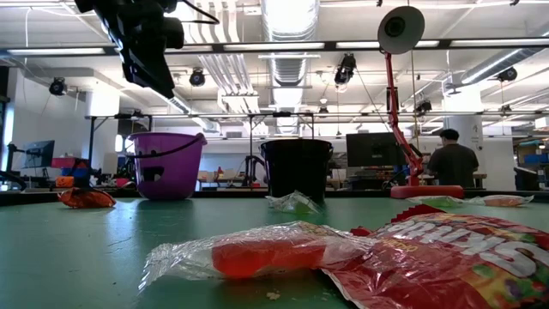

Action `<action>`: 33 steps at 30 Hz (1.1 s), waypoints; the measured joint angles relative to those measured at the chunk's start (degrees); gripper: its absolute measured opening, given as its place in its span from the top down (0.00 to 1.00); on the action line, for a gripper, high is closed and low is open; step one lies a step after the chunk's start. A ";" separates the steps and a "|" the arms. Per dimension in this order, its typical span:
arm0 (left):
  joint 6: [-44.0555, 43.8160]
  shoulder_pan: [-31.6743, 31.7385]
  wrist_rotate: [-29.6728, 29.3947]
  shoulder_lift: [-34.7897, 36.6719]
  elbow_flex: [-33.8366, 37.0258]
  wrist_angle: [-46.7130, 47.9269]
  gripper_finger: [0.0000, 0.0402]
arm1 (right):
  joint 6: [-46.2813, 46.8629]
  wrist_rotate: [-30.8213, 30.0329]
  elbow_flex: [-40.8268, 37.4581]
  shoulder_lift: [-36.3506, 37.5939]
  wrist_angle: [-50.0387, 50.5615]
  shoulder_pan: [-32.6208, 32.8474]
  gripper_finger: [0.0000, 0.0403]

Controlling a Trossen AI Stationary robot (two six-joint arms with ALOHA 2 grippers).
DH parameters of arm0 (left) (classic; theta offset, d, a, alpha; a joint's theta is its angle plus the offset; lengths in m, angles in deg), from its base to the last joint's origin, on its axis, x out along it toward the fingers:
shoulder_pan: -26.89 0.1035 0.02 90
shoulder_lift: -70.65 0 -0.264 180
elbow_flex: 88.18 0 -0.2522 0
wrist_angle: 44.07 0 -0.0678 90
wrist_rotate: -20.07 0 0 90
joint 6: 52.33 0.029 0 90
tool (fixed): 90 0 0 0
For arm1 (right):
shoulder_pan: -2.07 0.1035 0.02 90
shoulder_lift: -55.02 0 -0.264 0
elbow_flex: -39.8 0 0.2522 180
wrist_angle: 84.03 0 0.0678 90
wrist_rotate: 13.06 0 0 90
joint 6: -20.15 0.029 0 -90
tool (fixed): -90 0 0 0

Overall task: Sort candy
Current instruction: Put the orange candy into the black bucket

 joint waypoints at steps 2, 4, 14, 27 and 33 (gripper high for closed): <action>0.00 0.00 0.00 0.00 0.00 0.04 0.72 | -0.39 -0.04 0.00 0.06 0.08 -0.02 0.77; 0.00 0.00 0.00 0.00 0.00 0.14 0.72 | -0.98 -0.04 0.00 0.19 0.59 -0.02 0.75; -2.96 -0.01 -0.26 0.00 0.00 0.14 0.69 | -0.44 -1.44 0.60 0.73 10.67 -0.75 0.70; -8.76 0.00 0.25 0.00 -0.37 0.15 0.67 | -9.02 -19.69 1.47 8.88 13.84 -1.30 0.68; -15.63 -0.11 4.62 0.00 -0.57 0.17 0.58 | -14.54 -27.95 0.84 14.32 13.84 -1.78 0.68</action>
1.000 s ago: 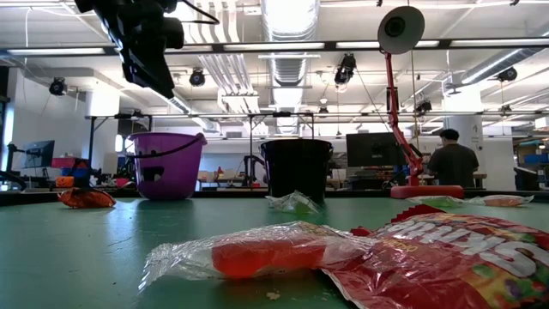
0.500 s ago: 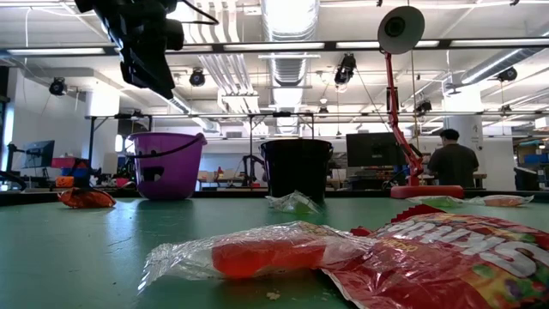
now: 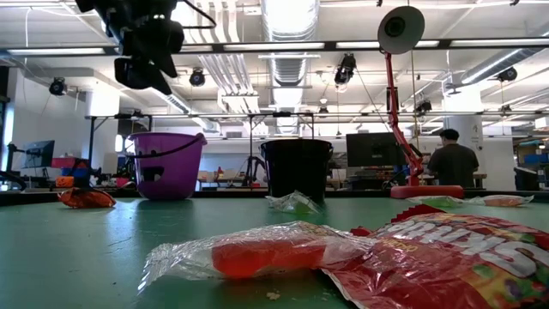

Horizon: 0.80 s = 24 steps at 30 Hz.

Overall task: Sort candy
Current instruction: Put the orange candy into the black bucket

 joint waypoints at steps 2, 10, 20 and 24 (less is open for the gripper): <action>-3.12 -0.17 -0.75 0.00 0.00 0.02 0.55 | -2.97 -3.05 -0.34 1.69 0.06 -0.45 0.68; -16.74 -7.87 -7.17 0.00 0.11 2.47 0.52 | -16.21 -8.10 -0.60 7.10 0.04 -3.94 0.68; -41.94 -32.63 -20.50 0.00 0.15 2.91 0.52 | -30.91 -10.76 -0.60 10.05 0.02 -9.16 0.67; -54.33 -42.95 -25.01 0.00 0.17 2.95 0.52 | -35.25 -11.19 -0.60 10.15 0.01 -11.17 0.67</action>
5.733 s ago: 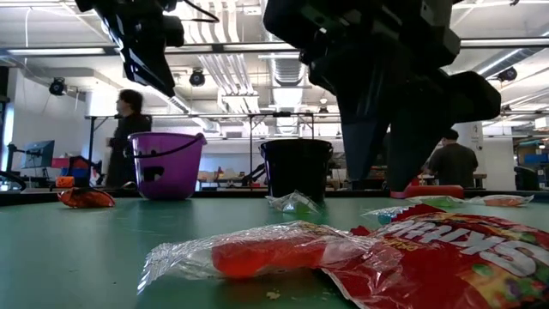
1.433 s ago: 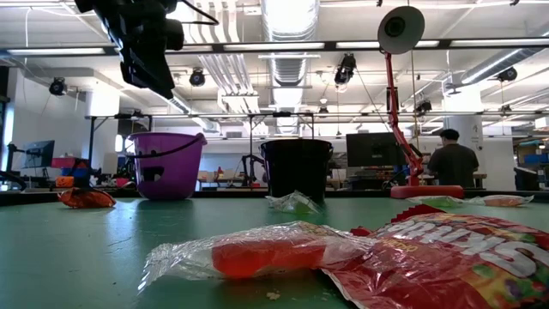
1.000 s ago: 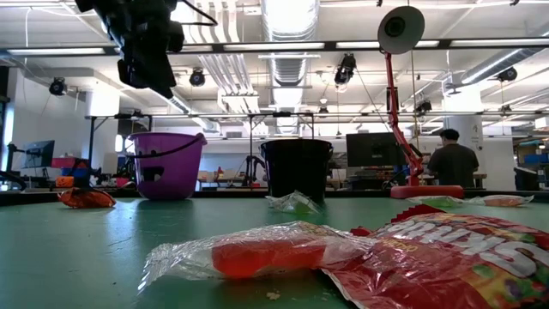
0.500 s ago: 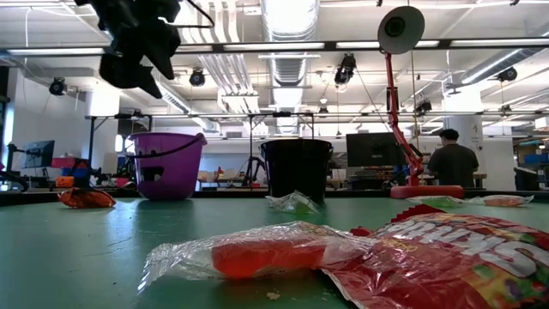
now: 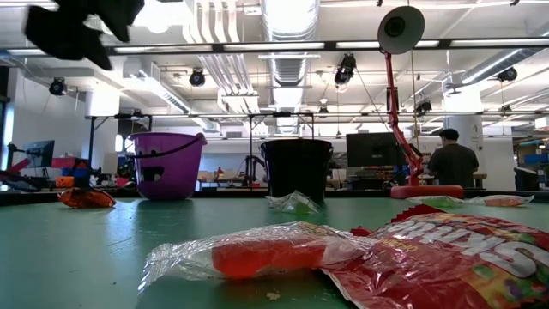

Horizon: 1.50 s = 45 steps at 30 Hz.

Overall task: Sort candy
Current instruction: Put the orange candy into the black bucket

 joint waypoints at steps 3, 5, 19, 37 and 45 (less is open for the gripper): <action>-10.05 -7.38 -3.33 -0.98 0.00 0.01 0.52 | -3.17 -0.02 0.00 0.00 -0.02 -1.30 0.67; -15.25 -11.90 -3.67 -2.65 0.00 -0.01 0.52 | -5.35 0.01 0.00 0.00 -0.01 -2.04 0.67; -34.61 -27.21 -4.07 -22.26 -6.00 -0.38 0.52 | -9.36 0.00 0.00 -0.04 -0.04 -7.28 0.67; -40.23 -31.88 3.01 -33.59 -9.44 0.25 0.52 | -9.36 0.11 0.00 -0.07 -0.52 -7.29 0.67; -41.87 -31.88 3.96 -34.01 -6.98 -0.15 0.52 | -9.34 0.13 0.00 -0.07 -0.76 -7.27 0.67</action>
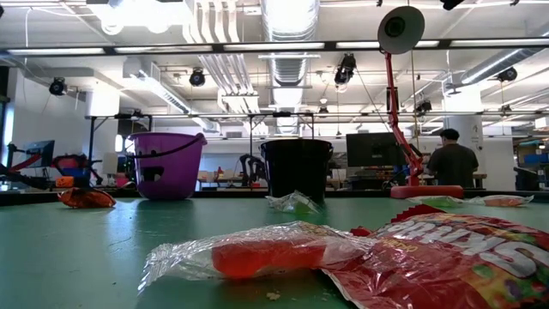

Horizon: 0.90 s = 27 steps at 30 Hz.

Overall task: Sort candy
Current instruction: Put the orange candy into the black bucket

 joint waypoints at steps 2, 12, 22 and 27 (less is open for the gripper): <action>-0.57 0.02 -0.16 -0.02 0.57 -0.79 0.52 | -0.02 0.00 0.00 0.00 0.00 0.00 0.67; -1.34 0.07 -0.33 -0.02 3.57 -6.69 0.52 | -0.02 0.00 0.00 0.00 0.00 0.00 0.67; -1.36 0.04 0.97 -0.02 6.51 -11.56 0.52 | -0.02 0.00 0.00 0.00 0.00 0.00 0.67; -1.36 0.05 0.99 -0.02 7.74 -13.80 0.55 | 0.00 0.00 0.00 0.00 -0.01 0.02 0.67</action>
